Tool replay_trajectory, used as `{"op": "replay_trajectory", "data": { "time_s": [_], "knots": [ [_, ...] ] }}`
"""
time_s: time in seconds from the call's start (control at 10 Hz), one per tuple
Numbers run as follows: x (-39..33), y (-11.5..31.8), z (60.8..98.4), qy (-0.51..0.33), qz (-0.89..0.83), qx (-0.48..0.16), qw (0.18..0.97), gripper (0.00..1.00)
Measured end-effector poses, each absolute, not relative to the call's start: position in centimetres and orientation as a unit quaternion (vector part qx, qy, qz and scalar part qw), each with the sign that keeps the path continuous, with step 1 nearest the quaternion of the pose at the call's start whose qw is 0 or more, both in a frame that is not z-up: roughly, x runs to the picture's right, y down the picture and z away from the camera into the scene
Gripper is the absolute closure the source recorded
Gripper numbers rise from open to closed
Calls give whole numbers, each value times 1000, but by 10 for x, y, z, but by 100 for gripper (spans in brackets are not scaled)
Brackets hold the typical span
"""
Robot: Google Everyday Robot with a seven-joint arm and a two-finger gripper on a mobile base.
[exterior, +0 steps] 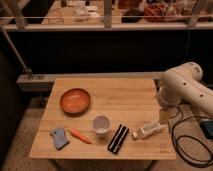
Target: Push the eraser across the table
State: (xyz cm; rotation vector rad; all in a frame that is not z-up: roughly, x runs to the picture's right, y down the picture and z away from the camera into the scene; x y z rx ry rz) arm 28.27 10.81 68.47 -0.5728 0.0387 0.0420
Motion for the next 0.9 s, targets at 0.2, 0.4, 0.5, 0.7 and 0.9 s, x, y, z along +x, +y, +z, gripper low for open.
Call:
{"op": "replay_trajectory", "data": {
  "time_s": [0.2,0.4,0.5,0.7,0.9],
  "knots": [
    [283,108,685,19,21,-282,959,20],
    [283,108,685,19,21,-282,959,20],
    [283,108,685,19,21,-282,959,20],
    [283,108,684,20,20,-282,959,20],
    [276,120,682,10,18,-282,959,20]
  ]
}}
